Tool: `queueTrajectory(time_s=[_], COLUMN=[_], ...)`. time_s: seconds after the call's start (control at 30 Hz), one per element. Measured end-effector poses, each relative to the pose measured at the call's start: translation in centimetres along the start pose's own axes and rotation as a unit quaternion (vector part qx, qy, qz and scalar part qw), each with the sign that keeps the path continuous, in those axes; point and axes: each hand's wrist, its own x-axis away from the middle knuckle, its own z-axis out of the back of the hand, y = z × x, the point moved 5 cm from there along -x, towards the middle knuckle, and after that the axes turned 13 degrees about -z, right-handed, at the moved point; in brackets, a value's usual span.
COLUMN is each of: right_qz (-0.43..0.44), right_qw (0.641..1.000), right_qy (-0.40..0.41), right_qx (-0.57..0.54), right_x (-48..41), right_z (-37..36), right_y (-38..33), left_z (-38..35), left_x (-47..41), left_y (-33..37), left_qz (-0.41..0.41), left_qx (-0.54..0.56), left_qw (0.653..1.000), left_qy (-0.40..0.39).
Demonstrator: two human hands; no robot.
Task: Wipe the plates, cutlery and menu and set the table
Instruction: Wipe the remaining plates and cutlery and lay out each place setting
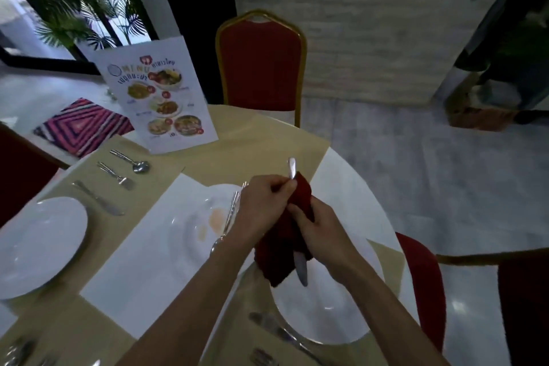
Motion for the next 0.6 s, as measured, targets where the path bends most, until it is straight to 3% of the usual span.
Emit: queueTrajectory(time_s=[0.13,0.2,0.27,0.4,0.6], right_qz=[-0.017,-0.049,-0.063,-0.067,-0.097], right_qw=[0.999,0.997,0.998,0.998,0.994], right_qy=[-0.031,-0.051,-0.027,0.004,0.011], right_qx=[0.000,-0.006,0.005,-0.014,0.055], right_x=[-2.6,-3.6,-4.8,-8.2,-12.5], right_z=[0.6,0.8,1.1,0.9,1.7], right_y=[0.8,1.5,1.5,0.3,0.8], left_z=[-0.3,0.6,0.9,-1.4,0.8], left_x=[-4.1,-6.2,-7.6,-8.4,-15.0], left_y=[-2.4,-3.4,-4.0,-4.5,-6.7], left_qz=[0.141,0.152,0.135,0.125,0.117], left_qx=[0.242,0.292,0.276,0.184,0.200], left_qw=[0.959,0.940,0.944,0.973,0.968], left_qy=[0.031,0.087,0.118,0.063,0.095])
